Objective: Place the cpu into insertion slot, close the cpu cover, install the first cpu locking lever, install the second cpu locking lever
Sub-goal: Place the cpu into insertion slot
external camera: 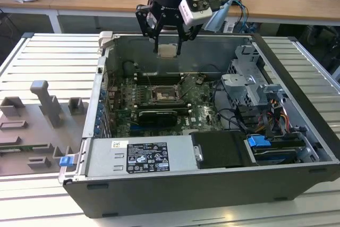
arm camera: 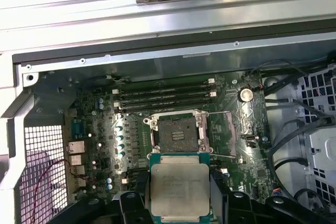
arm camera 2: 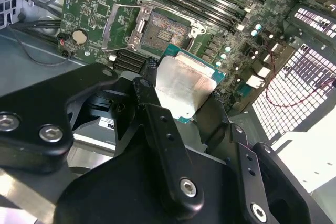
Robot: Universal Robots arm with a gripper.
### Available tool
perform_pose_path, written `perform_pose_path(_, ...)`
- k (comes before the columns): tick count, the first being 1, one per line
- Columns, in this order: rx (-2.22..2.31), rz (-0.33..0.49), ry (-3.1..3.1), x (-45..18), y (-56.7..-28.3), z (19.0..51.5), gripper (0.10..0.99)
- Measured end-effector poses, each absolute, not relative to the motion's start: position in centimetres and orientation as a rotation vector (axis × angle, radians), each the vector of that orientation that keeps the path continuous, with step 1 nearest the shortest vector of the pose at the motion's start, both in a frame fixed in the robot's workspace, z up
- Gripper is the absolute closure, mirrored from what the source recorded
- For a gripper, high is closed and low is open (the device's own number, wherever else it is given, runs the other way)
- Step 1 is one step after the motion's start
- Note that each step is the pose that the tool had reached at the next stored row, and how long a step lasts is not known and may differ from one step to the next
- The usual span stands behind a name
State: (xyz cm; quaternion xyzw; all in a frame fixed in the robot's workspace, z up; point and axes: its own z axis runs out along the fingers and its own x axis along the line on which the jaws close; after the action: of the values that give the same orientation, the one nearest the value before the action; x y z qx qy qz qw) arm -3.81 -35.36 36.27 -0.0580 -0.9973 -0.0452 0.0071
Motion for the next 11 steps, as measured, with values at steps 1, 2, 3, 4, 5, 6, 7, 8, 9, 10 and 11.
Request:
perform_pose_path(1, -0.185, -0.141, -3.119, -3.81, -35.36, 36.27, 0.545)
perform_pose_path(2, -0.187, -0.141, -3.119, -3.81, -35.36, 36.27, 0.545)
perform_pose_path(3, -0.189, -0.141, -3.119, -3.82, -35.36, 36.26, 0.545)
perform_pose_path(4, -0.194, -0.141, -3.119, -3.83, -35.36, 36.26, 0.545)
perform_pose_path(5, -0.197, -0.141, -3.118, -3.84, -35.36, 36.26, 0.545)
perform_pose_path(6, -0.199, -0.141, -3.118, -3.85, -35.36, 36.26, 0.545)
perform_pose_path(7, -0.201, -0.142, -3.118, -3.86, -35.36, 36.25, 0.545)
perform_pose_path(8, -0.204, -0.142, -3.118, -3.88, -35.36, 36.25, 0.545)
perform_pose_path(9, -0.208, -0.142, -3.118, -3.92, -35.36, 36.25, 0.545)
perform_pose_path(10, -0.212, -0.142, -3.118, -3.98, -35.36, 36.24, 0.545)
perform_pose_path(11, -0.214, -0.142, -3.118, -4.01, -35.36, 36.24, 0.545)
